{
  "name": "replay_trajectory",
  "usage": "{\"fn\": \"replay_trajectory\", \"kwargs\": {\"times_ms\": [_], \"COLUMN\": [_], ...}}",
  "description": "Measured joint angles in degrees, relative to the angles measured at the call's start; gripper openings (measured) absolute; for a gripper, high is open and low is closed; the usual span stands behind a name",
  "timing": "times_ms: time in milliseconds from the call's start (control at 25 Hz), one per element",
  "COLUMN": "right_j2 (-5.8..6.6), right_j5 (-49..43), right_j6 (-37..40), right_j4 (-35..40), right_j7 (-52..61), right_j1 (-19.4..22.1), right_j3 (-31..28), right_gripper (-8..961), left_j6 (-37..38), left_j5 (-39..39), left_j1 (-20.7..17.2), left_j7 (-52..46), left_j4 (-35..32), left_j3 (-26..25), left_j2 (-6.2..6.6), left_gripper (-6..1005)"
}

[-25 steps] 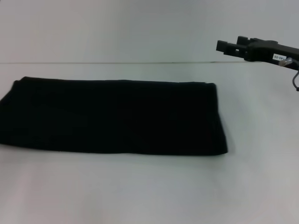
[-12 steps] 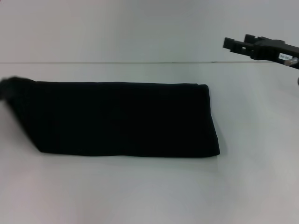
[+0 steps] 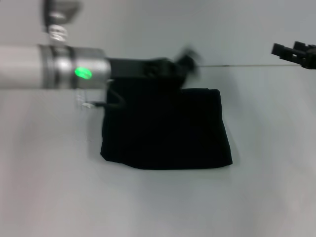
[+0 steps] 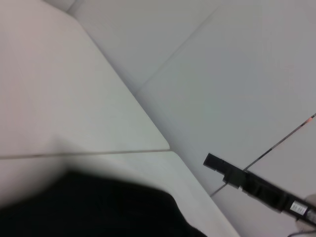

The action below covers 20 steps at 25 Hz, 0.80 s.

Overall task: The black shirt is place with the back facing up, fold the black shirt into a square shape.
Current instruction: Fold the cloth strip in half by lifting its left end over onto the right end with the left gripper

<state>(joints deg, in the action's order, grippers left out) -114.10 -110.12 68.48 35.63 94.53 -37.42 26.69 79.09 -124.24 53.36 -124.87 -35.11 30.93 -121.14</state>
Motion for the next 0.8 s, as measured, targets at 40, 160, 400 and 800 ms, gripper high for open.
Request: {"fn": "replay_trajectory", "kwargs": {"times_ms": [40, 160, 400, 800], "right_j2": [0.22, 0.51, 1.09, 2.46], "right_j5": [0.01, 0.01, -0.26, -5.37], "right_j6": [0.12, 0.36, 0.70, 2.92], "right_j4": [0.07, 0.25, 0.02, -0.06], "right_j7": [0.00, -0.12, -0.93, 7.89], "right_j1": [0.30, 0.74, 0.65, -0.02], "right_j3": [-0.06, 0.06, 0.59, 3.23], "right_gripper": [908, 908, 907, 906], "left_j6": [-1.47, -8.04, -11.76, -6.26], "left_j5": [-0.02, 3.96, 18.98, 21.01], "left_j1": [0.14, 0.23, -1.54, -3.14], "left_j7": [0.19, 4.07, 22.64, 24.44], "left_j4": [0.34, 7.16, 25.04, 24.79], "left_j3": [0.83, 2.15, 2.43, 2.27], "left_j2": [-1.48, -3.25, -3.52, -3.09], "left_gripper": [24, 24, 112, 412]}}
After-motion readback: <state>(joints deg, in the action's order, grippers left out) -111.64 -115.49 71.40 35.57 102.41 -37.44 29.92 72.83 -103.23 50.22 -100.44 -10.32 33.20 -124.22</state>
